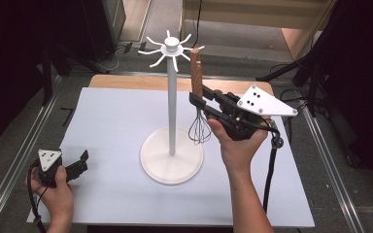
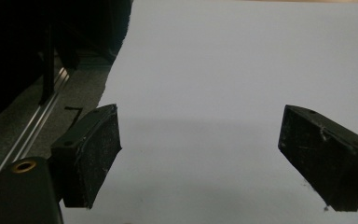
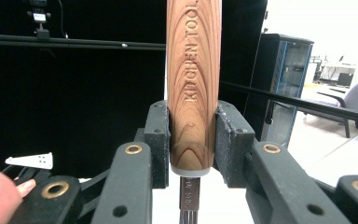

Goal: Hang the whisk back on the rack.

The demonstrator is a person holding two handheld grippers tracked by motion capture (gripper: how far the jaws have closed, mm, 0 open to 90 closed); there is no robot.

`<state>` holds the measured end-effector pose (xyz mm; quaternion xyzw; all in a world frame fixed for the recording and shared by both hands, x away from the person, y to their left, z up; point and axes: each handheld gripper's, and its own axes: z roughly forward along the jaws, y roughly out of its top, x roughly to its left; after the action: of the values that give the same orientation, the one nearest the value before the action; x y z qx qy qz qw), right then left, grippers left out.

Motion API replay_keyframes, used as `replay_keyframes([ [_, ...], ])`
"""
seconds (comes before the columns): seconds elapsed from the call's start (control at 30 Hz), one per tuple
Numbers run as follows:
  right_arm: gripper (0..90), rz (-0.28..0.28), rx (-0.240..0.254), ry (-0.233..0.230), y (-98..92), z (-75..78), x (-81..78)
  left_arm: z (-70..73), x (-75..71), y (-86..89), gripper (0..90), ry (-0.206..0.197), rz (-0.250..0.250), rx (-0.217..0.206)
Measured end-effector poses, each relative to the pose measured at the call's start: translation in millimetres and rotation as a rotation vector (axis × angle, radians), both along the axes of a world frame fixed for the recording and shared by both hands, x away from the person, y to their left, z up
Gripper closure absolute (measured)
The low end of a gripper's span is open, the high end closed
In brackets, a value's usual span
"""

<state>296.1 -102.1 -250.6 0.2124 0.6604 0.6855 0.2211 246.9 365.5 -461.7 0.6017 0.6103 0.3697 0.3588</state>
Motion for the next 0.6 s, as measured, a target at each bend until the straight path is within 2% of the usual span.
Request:
replay_keyframes([
  [0.6, 70.4, -0.006, 0.015, -0.002, 11.0, -5.8, 5.0, 0.2, -0.1, 0.3, 13.7, 0.003, 0.001, -0.004],
])
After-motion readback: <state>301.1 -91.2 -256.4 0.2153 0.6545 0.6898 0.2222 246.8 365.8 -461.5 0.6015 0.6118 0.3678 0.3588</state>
